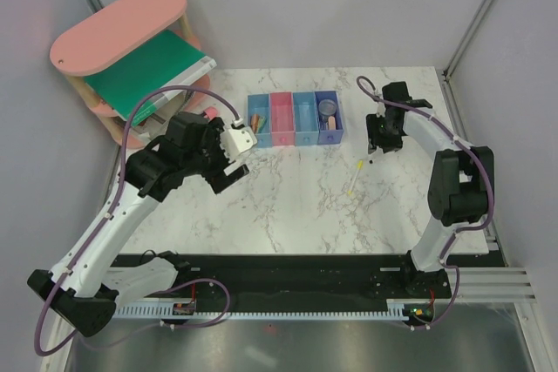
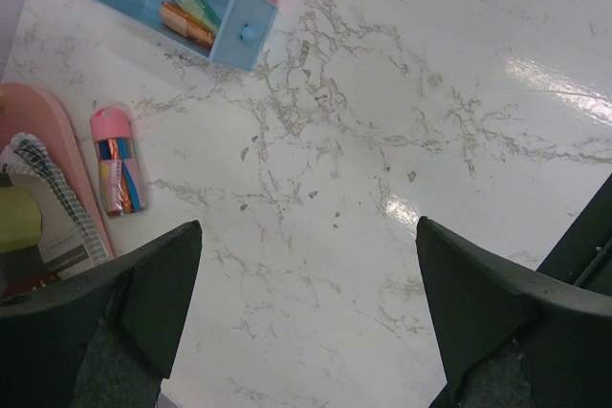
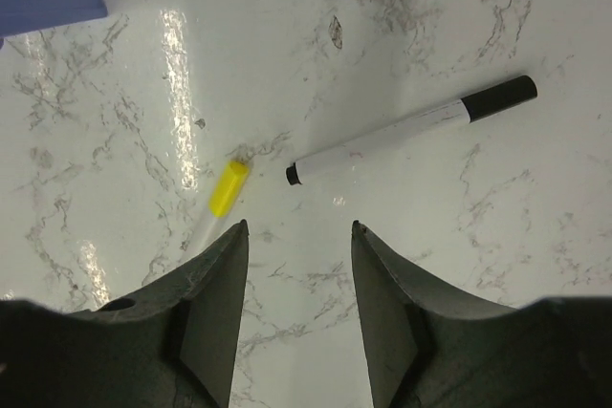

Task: Sort the stationery into containers
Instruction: Pick up the pen from the center of the board.

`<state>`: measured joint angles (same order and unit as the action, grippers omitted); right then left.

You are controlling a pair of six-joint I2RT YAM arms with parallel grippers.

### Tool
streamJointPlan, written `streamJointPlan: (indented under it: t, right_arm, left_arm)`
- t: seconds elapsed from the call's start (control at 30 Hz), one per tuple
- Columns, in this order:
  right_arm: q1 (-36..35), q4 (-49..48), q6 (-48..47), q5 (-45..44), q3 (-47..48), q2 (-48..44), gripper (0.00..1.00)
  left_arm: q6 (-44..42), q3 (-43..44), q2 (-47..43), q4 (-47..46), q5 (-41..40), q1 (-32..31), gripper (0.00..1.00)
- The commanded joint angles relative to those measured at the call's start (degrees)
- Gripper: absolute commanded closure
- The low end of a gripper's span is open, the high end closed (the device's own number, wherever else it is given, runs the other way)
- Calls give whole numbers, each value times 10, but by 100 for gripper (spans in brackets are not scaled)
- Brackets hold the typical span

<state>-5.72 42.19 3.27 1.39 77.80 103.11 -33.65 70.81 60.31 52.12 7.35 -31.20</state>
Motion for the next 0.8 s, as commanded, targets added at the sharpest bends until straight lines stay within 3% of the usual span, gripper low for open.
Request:
streamJointPlan:
  t: [0.0, 0.3, 0.77]
  right_arm:
    - [24, -17, 40, 33, -4, 8, 46]
    - [90, -22, 72, 50, 18, 79, 48]
    - [100, -19, 71, 83, 61, 137, 49]
  left_arm:
    - [-33, -8, -13, -17, -21, 4, 0]
    - [-46, -10, -14, -15, -31, 4, 0]
    - [-54, 11, 9, -10, -38, 4, 0]
